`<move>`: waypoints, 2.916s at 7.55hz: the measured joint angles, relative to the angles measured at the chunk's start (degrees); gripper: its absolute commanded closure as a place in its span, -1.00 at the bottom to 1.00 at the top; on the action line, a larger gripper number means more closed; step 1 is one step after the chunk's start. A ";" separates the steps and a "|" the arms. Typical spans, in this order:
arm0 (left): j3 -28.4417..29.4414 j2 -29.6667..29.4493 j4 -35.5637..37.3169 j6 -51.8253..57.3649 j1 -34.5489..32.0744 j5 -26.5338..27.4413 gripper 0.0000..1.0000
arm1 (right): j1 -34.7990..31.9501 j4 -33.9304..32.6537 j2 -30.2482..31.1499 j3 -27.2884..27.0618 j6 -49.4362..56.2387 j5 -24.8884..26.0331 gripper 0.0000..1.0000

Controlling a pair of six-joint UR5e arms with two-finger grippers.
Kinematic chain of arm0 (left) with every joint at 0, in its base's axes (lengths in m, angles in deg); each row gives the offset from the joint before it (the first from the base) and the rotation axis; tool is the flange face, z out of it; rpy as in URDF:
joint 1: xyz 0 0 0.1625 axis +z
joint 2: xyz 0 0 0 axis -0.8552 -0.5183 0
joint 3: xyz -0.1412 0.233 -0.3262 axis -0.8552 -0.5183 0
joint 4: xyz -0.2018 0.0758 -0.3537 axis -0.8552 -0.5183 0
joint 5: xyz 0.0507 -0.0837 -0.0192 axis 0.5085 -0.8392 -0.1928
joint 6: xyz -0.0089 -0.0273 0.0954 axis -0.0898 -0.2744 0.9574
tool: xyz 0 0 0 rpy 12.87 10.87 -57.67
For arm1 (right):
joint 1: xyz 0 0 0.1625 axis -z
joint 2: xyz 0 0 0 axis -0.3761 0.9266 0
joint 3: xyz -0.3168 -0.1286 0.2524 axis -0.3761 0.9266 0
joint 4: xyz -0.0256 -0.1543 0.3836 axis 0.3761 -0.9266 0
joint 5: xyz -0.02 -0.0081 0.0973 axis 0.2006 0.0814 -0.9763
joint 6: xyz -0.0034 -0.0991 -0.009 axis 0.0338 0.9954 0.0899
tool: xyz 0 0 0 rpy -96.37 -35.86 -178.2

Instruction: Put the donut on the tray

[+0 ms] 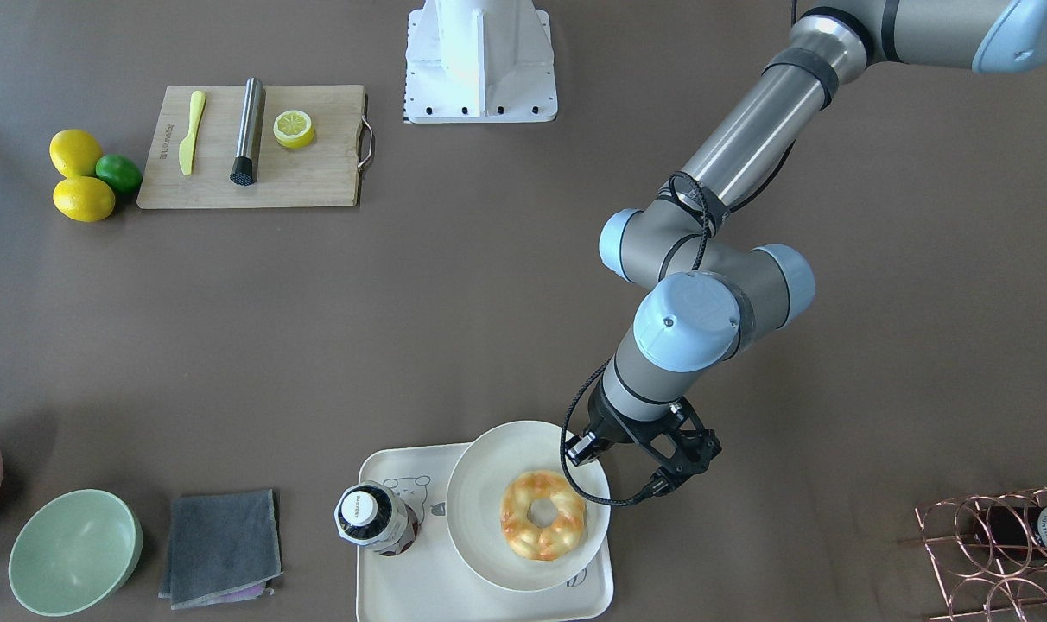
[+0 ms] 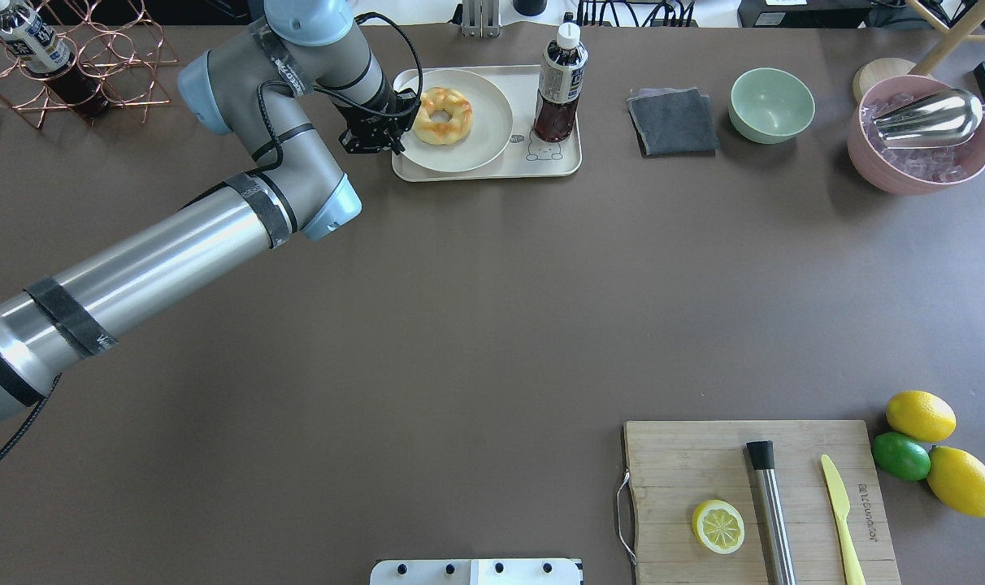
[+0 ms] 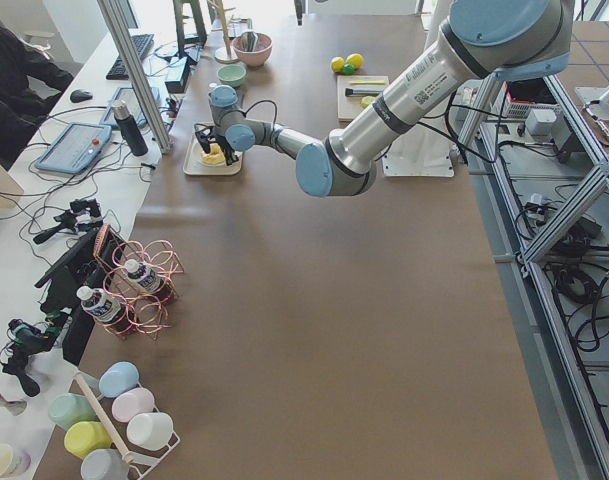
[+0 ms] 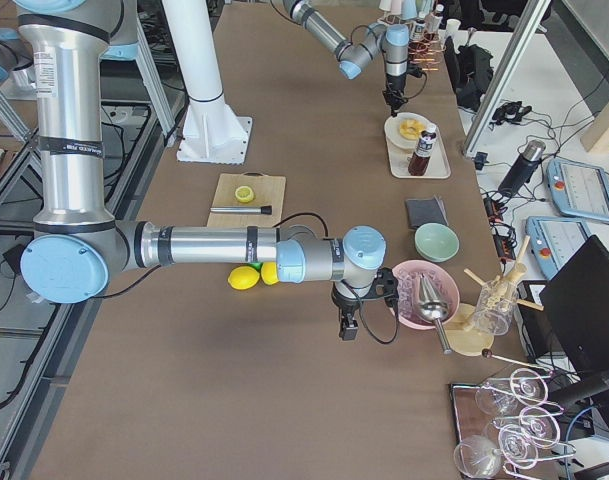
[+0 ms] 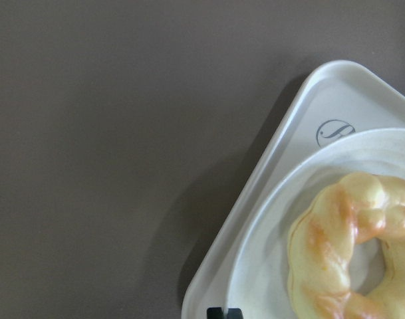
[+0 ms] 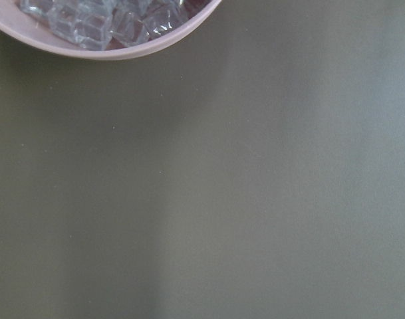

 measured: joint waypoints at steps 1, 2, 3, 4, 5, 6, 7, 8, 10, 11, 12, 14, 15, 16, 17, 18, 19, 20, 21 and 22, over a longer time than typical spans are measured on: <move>1.12 -0.53 -1.11 -0.04 0.22 0.41 1.00 | -0.21 -0.04 -0.09 -0.01 0.02 -0.06 -1.00; 1.71 -0.87 -1.75 -0.07 0.43 0.90 1.00 | -0.35 -0.11 -0.21 -0.04 0.03 -0.09 -1.00; 2.14 -1.05 -2.29 -0.08 0.55 1.43 1.00 | -0.41 -0.15 -0.29 -0.06 0.03 -0.13 -1.00; 2.62 -1.08 -2.91 -0.03 0.72 2.24 1.00 | -0.44 -0.22 -0.37 -0.07 0.02 -0.16 -1.00; 2.96 -1.09 -3.33 0.11 0.85 2.97 1.00 | -0.47 -0.33 -0.49 -0.07 -0.09 -0.19 -1.00; 3.12 -1.10 -3.53 0.25 0.91 3.66 -0.95 | -0.60 -0.43 -0.54 -0.08 -0.14 -0.35 -1.00; 3.22 -1.09 -3.78 0.36 0.99 4.27 -0.96 | -0.70 -0.49 -0.57 -0.08 -0.20 -0.57 -1.00; 3.25 -1.01 -4.45 0.44 1.53 6.33 -0.96 | -0.94 -0.51 -0.58 -0.12 -0.34 -0.96 -1.00; 3.16 -0.92 -5.24 0.40 2.70 9.77 -0.96 | -1.48 -0.52 -0.36 -0.16 -0.47 -1.55 -1.00; 3.00 -0.87 -5.33 0.38 2.88 10.25 -0.96 | -1.55 -0.52 -0.24 -0.21 -0.48 -1.67 -1.00; 2.80 -0.85 -5.37 0.39 2.93 10.39 -0.96 | -1.58 -0.49 -0.10 -0.23 -0.49 -1.72 -1.00; 2.12 -0.82 -5.37 0.36 2.97 10.44 -0.96 | -1.67 -0.45 0.11 -0.30 -0.37 -1.75 -1.00; 0.95 -0.60 -5.16 0.37 2.90 10.23 -0.96 | -1.82 -0.48 0.15 -0.31 -0.25 -1.76 -1.00; -2.09 0.81 -4.11 0.50 2.39 8.61 -0.96 | -2.07 -0.51 0.15 -0.24 -0.15 -1.76 -1.00; -8.19 4.14 -1.56 0.91 1.28 5.74 -0.96 | -2.30 -0.49 0.17 -0.11 -0.10 -1.72 -1.00; -16.10 8.13 3.36 2.61 -0.62 1.77 -0.96 | -2.47 -0.49 0.26 -0.04 -0.20 -1.65 -1.00; -24.94 12.47 10.00 6.67 -2.86 -0.76 -0.96 | -2.68 -0.47 0.54 -0.06 -0.36 -1.61 -1.00; -33.71 16.23 18.17 12.44 -5.28 -1.97 -0.96 | -2.96 -0.46 0.76 -0.19 -0.45 -1.63 -1.00; -40.65 19.20 25.31 19.61 -7.46 -2.44 -0.96 | -3.19 -0.44 0.97 -0.29 -0.56 -1.65 -1.00; -45.91 22.77 29.94 26.88 -9.65 -2.67 -0.96 | -3.38 -0.44 1.08 -0.32 -0.63 -1.57 -1.00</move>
